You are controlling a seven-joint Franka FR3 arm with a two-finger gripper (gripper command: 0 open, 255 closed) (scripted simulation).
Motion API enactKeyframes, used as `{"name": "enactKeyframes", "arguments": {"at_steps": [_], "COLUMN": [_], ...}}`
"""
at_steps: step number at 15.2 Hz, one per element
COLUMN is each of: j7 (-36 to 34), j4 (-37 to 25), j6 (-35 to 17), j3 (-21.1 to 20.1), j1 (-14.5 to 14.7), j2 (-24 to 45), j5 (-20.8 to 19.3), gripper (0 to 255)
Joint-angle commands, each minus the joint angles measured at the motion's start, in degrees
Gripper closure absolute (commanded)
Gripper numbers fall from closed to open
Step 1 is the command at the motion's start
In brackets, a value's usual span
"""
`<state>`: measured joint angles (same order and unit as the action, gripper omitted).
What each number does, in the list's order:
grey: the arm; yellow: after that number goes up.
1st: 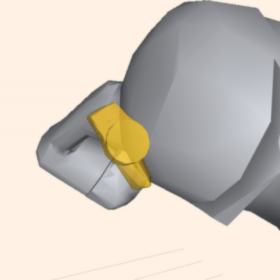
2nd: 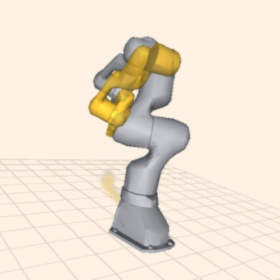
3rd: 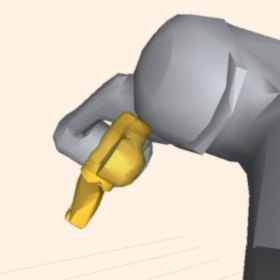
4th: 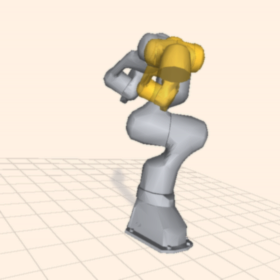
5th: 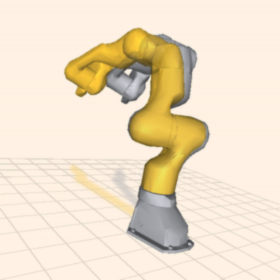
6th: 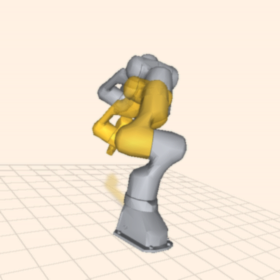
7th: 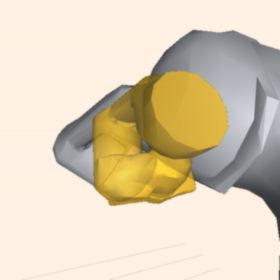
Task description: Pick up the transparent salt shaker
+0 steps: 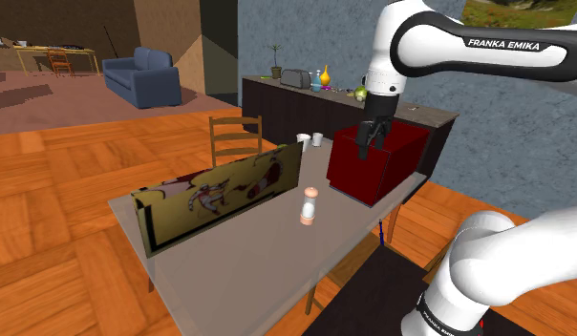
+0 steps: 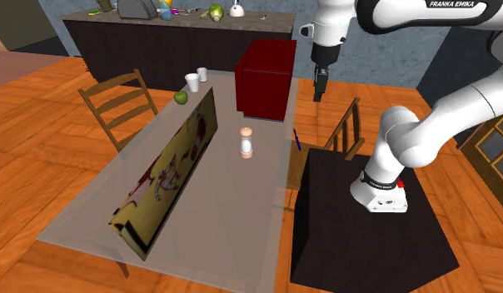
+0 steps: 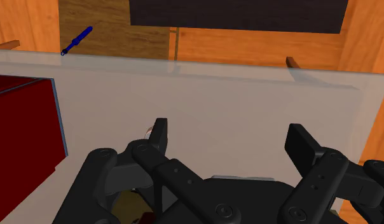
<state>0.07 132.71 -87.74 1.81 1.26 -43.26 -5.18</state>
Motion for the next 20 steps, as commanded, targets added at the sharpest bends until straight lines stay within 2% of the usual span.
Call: {"name": "enactKeyframes", "arguments": {"at_steps": [1,10,20], "j7": [0.0,3.5,8.5], "j4": [0.0,2.3,-2.6], "j6": [0.0,-15.5,-30.0], "j3": [0.0,5.4,10.6], "j1": [0.0,-1.5,-2.6], "j2": [0.0,13.4,33.2], "j5": [0.0,-1.8,-0.2], "gripper": [0,0,0]}}
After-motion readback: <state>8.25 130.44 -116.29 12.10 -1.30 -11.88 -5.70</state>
